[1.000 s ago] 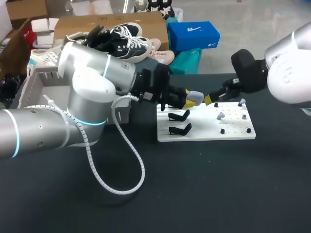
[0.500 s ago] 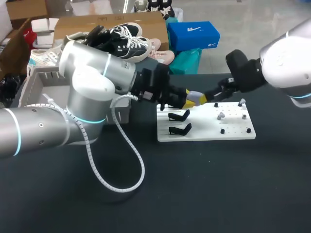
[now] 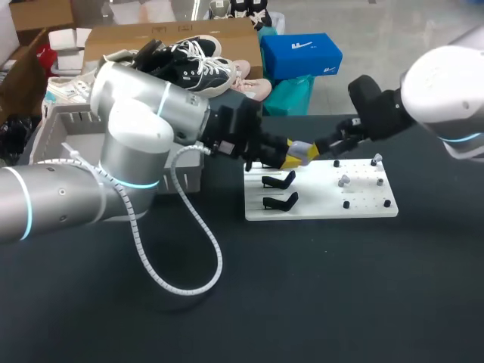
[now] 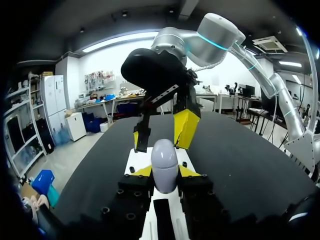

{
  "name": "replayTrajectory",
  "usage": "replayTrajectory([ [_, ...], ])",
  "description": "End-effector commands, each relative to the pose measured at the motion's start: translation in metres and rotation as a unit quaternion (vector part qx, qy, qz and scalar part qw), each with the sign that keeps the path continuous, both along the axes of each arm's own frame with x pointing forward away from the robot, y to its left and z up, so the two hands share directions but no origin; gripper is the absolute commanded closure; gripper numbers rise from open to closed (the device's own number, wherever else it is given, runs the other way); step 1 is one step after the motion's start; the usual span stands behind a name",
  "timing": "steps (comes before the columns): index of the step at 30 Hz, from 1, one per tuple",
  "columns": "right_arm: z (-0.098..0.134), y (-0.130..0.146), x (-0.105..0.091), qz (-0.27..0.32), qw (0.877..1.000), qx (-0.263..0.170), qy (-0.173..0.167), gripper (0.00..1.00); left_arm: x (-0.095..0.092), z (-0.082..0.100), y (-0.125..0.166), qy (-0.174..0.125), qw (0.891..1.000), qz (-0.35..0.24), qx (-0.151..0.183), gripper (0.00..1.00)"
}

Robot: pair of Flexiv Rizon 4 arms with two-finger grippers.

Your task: Pick up each earbud case from the left stands, insert the matching earbuds, close the lid, and place the case in the box.

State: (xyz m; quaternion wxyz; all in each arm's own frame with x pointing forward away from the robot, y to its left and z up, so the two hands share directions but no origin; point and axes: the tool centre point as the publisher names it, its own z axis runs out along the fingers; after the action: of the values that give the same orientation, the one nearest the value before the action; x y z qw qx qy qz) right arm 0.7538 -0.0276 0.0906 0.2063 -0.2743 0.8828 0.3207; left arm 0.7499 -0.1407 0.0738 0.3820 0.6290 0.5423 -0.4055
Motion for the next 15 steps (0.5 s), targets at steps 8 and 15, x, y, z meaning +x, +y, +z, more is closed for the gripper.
replayTrajectory([
  [8,0.009,0.000,0.010,0.003,1.000,0.001,-0.011,0.00,0.003,-0.006,-0.002,0.009,1.000,-0.010,0.005,1.00],
  [15,0.013,-0.007,0.010,-0.003,1.000,-0.001,-0.018,0.00,0.001,-0.007,-0.001,0.006,1.000,-0.007,-0.001,1.00],
])
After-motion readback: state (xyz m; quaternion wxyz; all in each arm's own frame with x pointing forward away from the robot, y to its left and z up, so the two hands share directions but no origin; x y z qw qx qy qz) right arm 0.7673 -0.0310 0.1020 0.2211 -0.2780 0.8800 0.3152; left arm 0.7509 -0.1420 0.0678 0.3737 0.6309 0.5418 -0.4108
